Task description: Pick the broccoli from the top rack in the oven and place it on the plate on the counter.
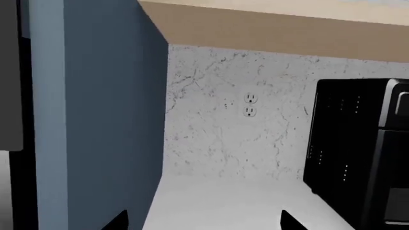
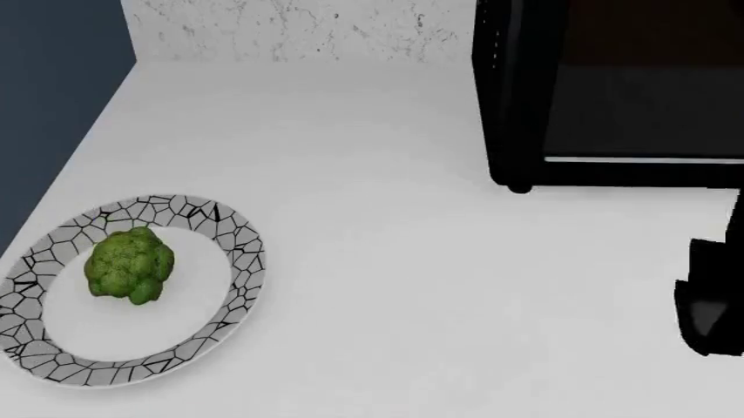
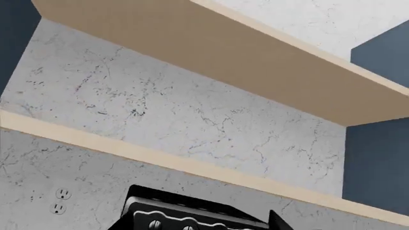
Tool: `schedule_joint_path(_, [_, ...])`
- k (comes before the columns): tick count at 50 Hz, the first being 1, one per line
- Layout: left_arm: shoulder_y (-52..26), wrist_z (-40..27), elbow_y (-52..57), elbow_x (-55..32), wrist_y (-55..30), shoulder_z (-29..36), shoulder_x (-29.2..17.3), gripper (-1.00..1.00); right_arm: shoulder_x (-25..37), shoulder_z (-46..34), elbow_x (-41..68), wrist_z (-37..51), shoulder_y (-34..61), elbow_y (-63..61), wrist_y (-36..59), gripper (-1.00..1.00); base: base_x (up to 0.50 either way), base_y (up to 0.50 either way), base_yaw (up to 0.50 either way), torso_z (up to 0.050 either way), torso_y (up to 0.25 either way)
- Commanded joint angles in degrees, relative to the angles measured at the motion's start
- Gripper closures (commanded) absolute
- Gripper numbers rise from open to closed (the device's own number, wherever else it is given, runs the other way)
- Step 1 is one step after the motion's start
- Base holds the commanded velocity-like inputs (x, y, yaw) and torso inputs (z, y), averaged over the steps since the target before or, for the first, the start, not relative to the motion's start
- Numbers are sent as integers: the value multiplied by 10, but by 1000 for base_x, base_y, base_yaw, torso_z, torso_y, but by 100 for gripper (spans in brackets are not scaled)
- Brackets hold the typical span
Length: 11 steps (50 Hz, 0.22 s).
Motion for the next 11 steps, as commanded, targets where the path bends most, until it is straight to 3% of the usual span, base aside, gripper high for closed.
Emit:
schedule_joint_path(1, [142, 42, 36, -64, -17, -250, 15, -100, 65, 86, 105, 8, 73, 53, 72, -100, 0, 0, 0, 0, 0])
schedule_joint_path(11, [163, 59, 41, -83, -40, -321, 39, -100, 89, 158, 109, 8, 73, 182, 194, -100, 0, 0, 0, 0, 0])
